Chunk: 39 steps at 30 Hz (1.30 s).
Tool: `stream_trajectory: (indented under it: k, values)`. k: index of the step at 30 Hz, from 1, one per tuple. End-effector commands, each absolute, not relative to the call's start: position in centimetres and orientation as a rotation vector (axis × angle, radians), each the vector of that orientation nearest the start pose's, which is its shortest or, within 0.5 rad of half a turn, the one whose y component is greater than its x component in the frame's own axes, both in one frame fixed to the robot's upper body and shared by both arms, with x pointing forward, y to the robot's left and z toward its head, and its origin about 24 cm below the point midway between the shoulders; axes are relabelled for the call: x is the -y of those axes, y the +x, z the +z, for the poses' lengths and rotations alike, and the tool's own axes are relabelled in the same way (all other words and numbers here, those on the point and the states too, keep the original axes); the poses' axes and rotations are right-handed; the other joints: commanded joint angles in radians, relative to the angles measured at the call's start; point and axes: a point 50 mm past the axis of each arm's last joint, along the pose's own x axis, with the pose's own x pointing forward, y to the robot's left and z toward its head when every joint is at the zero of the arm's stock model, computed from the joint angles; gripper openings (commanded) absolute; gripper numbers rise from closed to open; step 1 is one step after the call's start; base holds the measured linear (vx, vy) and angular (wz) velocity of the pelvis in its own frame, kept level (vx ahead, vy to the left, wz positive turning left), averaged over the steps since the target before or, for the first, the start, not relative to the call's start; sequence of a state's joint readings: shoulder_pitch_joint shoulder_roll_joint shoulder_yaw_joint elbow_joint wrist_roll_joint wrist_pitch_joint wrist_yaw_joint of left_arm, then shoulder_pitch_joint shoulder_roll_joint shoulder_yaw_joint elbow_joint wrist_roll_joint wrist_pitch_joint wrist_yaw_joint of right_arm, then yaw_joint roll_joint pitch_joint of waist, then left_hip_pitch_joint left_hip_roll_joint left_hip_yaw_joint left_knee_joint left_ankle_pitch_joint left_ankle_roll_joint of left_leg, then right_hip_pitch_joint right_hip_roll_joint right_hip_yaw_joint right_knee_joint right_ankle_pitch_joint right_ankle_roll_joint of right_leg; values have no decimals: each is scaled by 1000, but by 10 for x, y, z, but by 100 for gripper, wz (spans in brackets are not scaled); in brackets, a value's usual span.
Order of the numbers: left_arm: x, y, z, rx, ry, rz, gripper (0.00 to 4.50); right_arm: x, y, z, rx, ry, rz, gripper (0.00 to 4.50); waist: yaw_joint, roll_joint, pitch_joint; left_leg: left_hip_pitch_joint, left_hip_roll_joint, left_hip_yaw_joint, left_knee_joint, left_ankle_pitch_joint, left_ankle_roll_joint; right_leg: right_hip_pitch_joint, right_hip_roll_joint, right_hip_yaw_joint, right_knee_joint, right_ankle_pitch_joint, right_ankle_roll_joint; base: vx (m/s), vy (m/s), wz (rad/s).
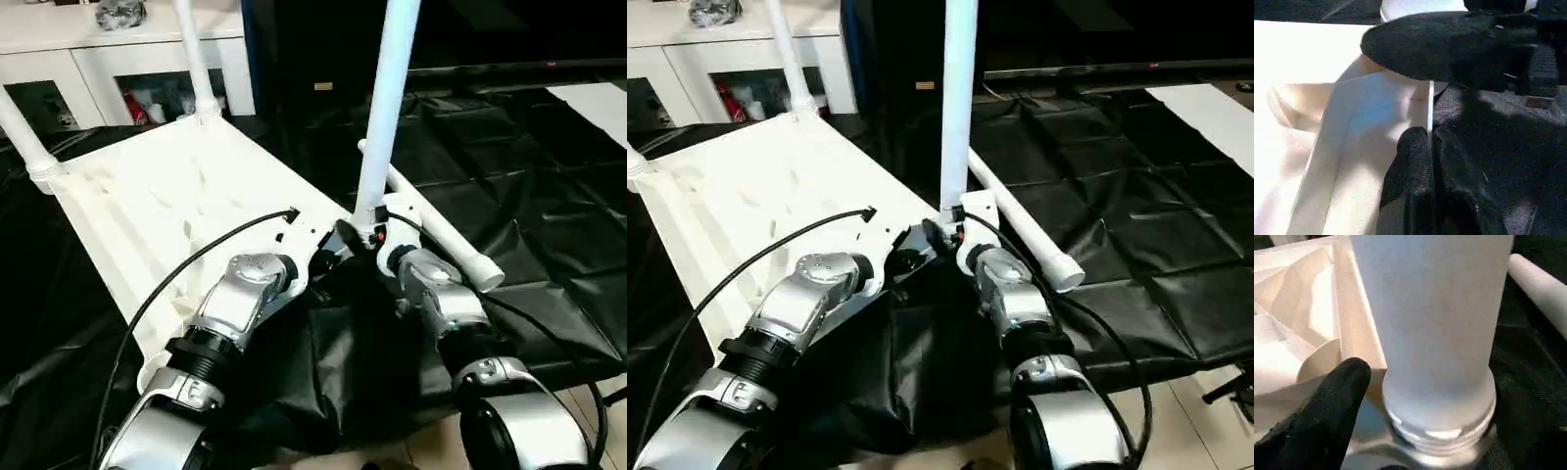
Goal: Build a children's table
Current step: Rotate leg to tighten
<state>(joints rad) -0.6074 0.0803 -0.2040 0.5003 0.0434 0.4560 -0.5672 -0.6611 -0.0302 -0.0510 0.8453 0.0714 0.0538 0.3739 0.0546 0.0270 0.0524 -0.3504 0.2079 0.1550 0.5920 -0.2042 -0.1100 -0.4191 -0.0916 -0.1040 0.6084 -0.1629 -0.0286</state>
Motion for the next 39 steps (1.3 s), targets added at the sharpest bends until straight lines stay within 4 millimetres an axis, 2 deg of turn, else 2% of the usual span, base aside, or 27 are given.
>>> stream_trajectory:
  k: [1, 4, 6, 7, 8, 10, 11, 13, 14, 16, 19, 20, 23, 25, 26, 27, 28, 35, 37, 39]
  values:
    - [-73, 340, 67, -362, 238, -794, 0, 92, 348, 34, -273, 28, 576, 441, 6, 1, -70, -17, 5, 9, -62, -131, 90, 76, -45, 43, -79, -235, -187, 0, 0, 0]
    - [-78, 337, 65, -362, 260, -842, 0, 98, 345, 36, -261, -30, 624, 446, 5, -1, -71, -17, 5, 8, -62, -131, 95, 77, -46, 43, -79, -231, -189, 0, 0, 0]
    - [-84, 331, 63, -365, 283, -932, 0, 104, 343, 37, -263, -73, 696, 446, 5, 2, -70, -13, 5, 10, -61, -142, 91, 74, -47, 44, -80, -250, -196, 0, 0, 0]
    - [-84, 330, 63, -365, 284, -935, 0, 104, 343, 37, -264, -74, 698, 446, 7, 1, -70, -14, 6, 8, -62, -139, 92, 76, -48, 44, -80, -247, -197, 0, 0, 0]
    - [-84, 330, 63, -365, 284, -935, 0, 104, 343, 37, -264, -74, 698, 446, 6, 5, -69, -14, 8, 9, -62, -141, 94, 73, -47, 45, -79, -244, -200, 0, 0, 0]
    - [-90, 325, 61, -379, 298, -1000, 0, 109, 341, 40, -260, -100, 760, 446, 7, 3, -68, -12, 9, 9, -62, -141, 93, 72, -45, 44, -79, -239, -204, 0, 0, 0]
    - [-100, 317, 60, -407, 318, -1088, 0, 117, 340, 48, -245, -124, 837, 446, 11, 1, -71, -15, 12, 6, -64, -140, 96, 78, -50, 45, -72, -230, -208, 0, 0, 0]
    - [-105, 312, 59, -417, 337, -1140, 0, 121, 340, 51, -247, -132, 875, 446, 9, 2, -69, -14, 12, 9, -63, -133, 102, 72, -46, 48, -70, -204, -219, 0, 0, 0]
    - [-108, 309, 58, -430, 350, -1166, 0, 123, 340, 52, -252, -143, 901, 446, 14, 5, -68, -8, 13, 10, -62, -143, 101, 69, -46, 47, -72, -211, -224, 0, 0, 0]
    - [-110, 307, 58, -436, 359, -1187, 0, 125, 340, 53, -258, -150, 922, 446, 16, 6, -66, -8, 14, 11, -64, -152, 98, 68, -48, 48, -73, -227, -225, 0, 0, 0]
    - [-113, 304, 58, -447, 359, -1222, 0, 127, 338, 54, -277, -177, 982, 446, 31, 5, -67, -4, 17, 11, -65, -152, 81, 68, -49, 50, -71, -237, -218, 0, 0, 0]
    - [-116, 300, 58, -462, 370, -1252, 0, 129, 335, 54, -294, -202, 1038, 429, 36, 1, -69, -4, 18, 11, -65, -144, 83, 69, -48, 50, -67, -219, -223, 0, 0, 0]
    - [-120, 296, 59, -477, 374, -1291, 0, 131, 333, 58, -306, -212, 1105, 406, 36, 1, -70, -10, 16, 11, -62, -123, 91, 73, -48, 50, -63, -192, -224, 0, 0, 0]
    - [-121, 295, 59, -480, 372, -1299, 0, 132, 333, 58, -308, -215, 1119, 392, 35, 2, -68, -11, 16, 11, -62, -123, 92, 71, -48, 50, -65, -202, -223, 0, 0, 0]
    - [-121, 294, 60, -484, 370, -1310, 0, 132, 333, 59, -312, -221, 1133, 392, 34, -9, -68, -11, 15, 13, -62, -124, 93, 72, -48, 50, -67, -210, -220, 0, 0, 0]
    - [-122, 293, 60, -484, 372, -1315, 0, 131, 333, 59, -311, -226, 1142, 377, 37, -3, -68, -10, 15, 12, -63, -123, 90, 71, -50, 50, -66, -225, -219, 0, 0, 0]
    - [-122, 293, 60, -483, 374, -1315, 0, 131, 333, 59, -308, -229, 1145, 367, 36, -6, -67, -11, 15, 13, -62, -125, 91, 70, -49, 50, -68, -232, -216, 0, 0, 0]
    - [-122, 296, 61, -470, 367, -1288, 0, 128, 331, 58, -307, -207, 1157, 309, 36, -5, -69, -11, 14, 11, -62, -115, 85, 71, -49, 50, -67, -234, -208, 0, 0, 0]
    - [-121, 298, 62, -459, 358, -1265, 0, 127, 332, 57, -304, -189, 1139, 299, 36, -4, -68, -11, 14, 11, -62, -114, 83, 71, -49, 49, -67, -238, -206, 0, 0, 0]
    - [-115, 307, 64, -429, 334, -1180, 0, 122, 336, 52, -292, -122, 1036, 285, 34, -3, -68, -11, 12, 11, -62, -117, 74, 71, -49, 49, -70, -248, -202, 0, 0, 0]
